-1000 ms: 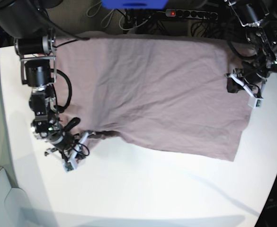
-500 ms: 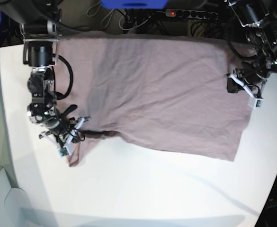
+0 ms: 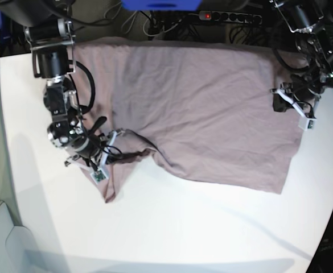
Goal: Layout the t-shirt on the table in an organized manner, then fold the t-shirt properly
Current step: 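Grasp the t-shirt hem with the right gripper and drag it outward, then drag the hem back with the right gripper to straighten the shirt body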
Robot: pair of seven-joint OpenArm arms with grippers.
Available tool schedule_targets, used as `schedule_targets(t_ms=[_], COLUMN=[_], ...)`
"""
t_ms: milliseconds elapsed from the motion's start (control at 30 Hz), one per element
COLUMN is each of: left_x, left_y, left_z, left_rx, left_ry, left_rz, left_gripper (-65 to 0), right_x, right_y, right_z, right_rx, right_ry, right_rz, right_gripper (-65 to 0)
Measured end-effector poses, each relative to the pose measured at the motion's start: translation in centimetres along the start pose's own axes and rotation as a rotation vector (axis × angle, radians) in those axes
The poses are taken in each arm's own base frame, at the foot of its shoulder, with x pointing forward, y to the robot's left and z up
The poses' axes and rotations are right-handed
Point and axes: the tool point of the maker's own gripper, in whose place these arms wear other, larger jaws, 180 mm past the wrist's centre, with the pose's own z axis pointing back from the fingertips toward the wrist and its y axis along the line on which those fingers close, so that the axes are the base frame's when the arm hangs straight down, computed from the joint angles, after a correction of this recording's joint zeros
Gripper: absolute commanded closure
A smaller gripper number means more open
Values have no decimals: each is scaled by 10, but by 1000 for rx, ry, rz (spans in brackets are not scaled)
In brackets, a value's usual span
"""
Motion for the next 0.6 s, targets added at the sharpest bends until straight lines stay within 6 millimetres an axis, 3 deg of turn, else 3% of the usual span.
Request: schedule_targets(t_ms=[267, 333, 433, 500, 600], left_x=[0, 0, -1, -1, -1], left_y=[0, 0, 0, 0, 1], left_z=[1, 1, 1, 1, 2], left_rx=[0, 1, 2, 1, 1], left_ry=[-1, 1, 3, 3, 3], left_rz=[-1, -2, -2, -1, 0], left_gripper=[-3, -3, -3, -3, -3], right_x=[49, 72, 122, 143, 134], right_y=[-6, 0, 11, -3, -30], right_z=[-25, -24, -5, 11, 24], right_rx=[25, 52, 134, 95, 26], right_ry=[-88, -169, -365, -414, -331], right_rz=[-33, -31, -98, -113, -97], right_gripper=[0, 0, 0, 0, 0])
